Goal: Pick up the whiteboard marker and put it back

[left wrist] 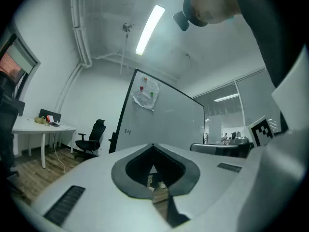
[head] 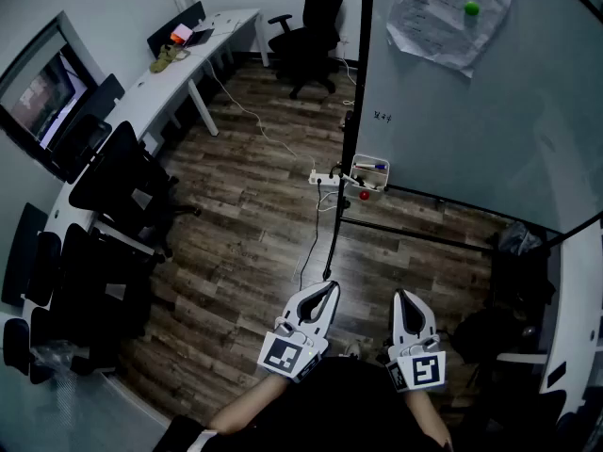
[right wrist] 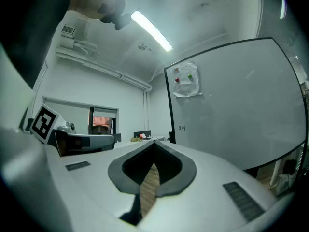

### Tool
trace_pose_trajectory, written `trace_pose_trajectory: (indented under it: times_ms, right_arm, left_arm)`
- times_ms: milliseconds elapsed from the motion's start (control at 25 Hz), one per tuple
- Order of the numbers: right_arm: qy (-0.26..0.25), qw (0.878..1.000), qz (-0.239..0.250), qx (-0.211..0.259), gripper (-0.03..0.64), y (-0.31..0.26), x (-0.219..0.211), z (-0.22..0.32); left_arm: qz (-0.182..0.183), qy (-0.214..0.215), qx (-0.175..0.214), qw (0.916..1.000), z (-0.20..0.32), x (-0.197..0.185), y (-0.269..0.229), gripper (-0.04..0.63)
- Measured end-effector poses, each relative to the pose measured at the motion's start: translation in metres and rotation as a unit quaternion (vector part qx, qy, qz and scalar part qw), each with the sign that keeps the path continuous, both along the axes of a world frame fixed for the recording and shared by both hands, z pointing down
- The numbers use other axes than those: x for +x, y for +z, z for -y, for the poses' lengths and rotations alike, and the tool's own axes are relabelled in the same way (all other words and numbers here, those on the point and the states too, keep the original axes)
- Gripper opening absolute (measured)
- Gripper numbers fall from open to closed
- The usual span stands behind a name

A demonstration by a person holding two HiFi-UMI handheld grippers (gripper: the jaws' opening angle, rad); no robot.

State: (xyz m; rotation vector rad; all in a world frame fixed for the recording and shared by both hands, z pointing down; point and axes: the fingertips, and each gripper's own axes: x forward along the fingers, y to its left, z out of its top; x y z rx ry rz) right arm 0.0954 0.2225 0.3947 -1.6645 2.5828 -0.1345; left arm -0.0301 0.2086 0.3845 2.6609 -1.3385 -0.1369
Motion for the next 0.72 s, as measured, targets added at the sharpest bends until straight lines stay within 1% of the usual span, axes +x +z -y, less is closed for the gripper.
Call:
trace_pose_trajectory:
  times_ms: [80,240,400,600,720]
  right_arm:
    - [0.0,1.0,-0.006,-0.01,0.014,0.0,-0.001,0.001]
    - [-0.007,1.0,0.006,0.012,0.014,-0.008,-0.006,0.002]
    - [-0.002,1.0,-0.012,-0.017,0.014,0.005,-0.007,0.001]
    - [0.008,1.0,0.002,-0.012,0.014,0.003,-0.013,0.001]
    - [0.015,1.0,-0.003,-0.014,0.014,0.005,-0.017,0.001]
  left_arm:
    - [0.009,-0.004,0.001,1.0,0.001,-0.002,0.0,0.008]
    - [0.006,-0.002,-0.001,1.0,0.001,-0.005,0.002,0.008]
    - [0.006,-0.002,-0.007,1.0,0.003,-0.01,0.005,0.008]
    - [0.003,-0.001,-0.007,1.0,0.006,-0.019,0.005,0.008]
    - [0.004,0.002,-0.012,0.9999,0.006,-0.026,0.005,0.008]
